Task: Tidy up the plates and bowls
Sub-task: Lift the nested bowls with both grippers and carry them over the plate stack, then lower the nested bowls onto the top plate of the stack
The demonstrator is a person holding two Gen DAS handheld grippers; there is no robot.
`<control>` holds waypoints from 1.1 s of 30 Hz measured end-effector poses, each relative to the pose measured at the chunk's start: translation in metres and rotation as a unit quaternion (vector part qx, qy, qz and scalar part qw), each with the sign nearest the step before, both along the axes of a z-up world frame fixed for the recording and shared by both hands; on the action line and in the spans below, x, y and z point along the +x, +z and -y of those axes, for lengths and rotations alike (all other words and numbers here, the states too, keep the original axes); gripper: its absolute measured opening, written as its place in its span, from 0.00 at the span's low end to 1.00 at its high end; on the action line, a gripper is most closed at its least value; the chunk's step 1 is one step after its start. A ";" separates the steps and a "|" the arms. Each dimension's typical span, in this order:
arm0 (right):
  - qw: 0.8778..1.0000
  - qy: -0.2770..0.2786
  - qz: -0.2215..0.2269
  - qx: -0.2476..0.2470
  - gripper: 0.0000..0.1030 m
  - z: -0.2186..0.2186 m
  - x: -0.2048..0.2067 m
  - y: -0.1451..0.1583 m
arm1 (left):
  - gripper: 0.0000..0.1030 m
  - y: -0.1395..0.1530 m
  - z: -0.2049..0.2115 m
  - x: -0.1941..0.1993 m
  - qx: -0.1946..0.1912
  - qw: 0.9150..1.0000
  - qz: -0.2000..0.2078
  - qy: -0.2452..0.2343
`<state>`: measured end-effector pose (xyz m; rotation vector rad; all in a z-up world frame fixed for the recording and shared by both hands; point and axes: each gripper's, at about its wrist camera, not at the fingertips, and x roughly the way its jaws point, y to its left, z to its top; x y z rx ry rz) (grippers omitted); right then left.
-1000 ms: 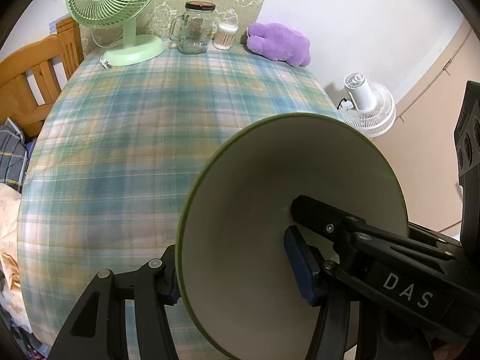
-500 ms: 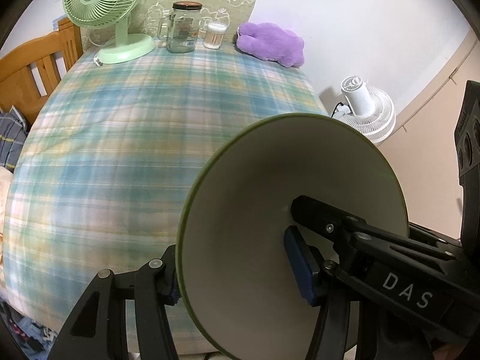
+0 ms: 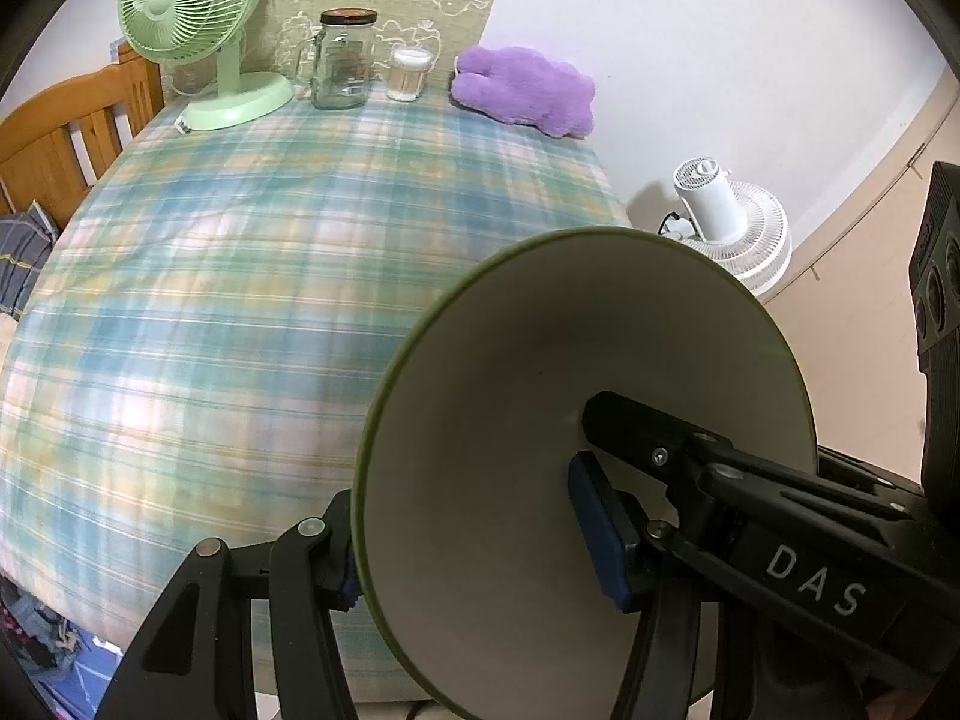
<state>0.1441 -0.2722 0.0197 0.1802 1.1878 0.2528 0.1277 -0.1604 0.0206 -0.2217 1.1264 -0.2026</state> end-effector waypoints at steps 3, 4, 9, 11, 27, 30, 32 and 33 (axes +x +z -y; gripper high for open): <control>1.000 0.004 0.000 -0.002 0.41 0.013 0.002 -0.001 | 0.57 -0.003 0.012 0.000 -0.002 1.000 0.000 0.004; 1.000 0.004 0.000 -0.003 0.41 0.016 0.002 -0.001 | 0.57 -0.004 0.016 0.001 -0.003 1.000 0.000 0.005; 1.000 0.005 -0.001 -0.006 0.41 0.034 0.005 -0.004 | 0.57 -0.010 0.035 0.004 -0.006 1.000 -0.002 0.005; 1.000 0.002 -0.003 -0.008 0.41 0.043 0.006 -0.006 | 0.57 -0.014 0.044 0.006 -0.009 1.000 -0.006 0.001; 0.999 -0.019 -0.037 -0.031 0.41 0.090 0.018 -0.032 | 0.57 -0.045 0.085 0.023 -0.030 0.999 -0.043 -0.014; 0.998 -0.019 -0.045 -0.033 0.41 0.091 0.021 -0.037 | 0.57 -0.049 0.086 0.025 -0.029 0.998 -0.046 -0.013; 0.998 -0.018 -0.044 -0.035 0.41 0.091 0.023 -0.038 | 0.57 -0.050 0.086 0.026 -0.029 0.998 -0.048 -0.013; 0.998 -0.018 -0.045 -0.036 0.41 0.090 0.024 -0.038 | 0.57 -0.050 0.087 0.028 -0.027 0.998 -0.047 -0.014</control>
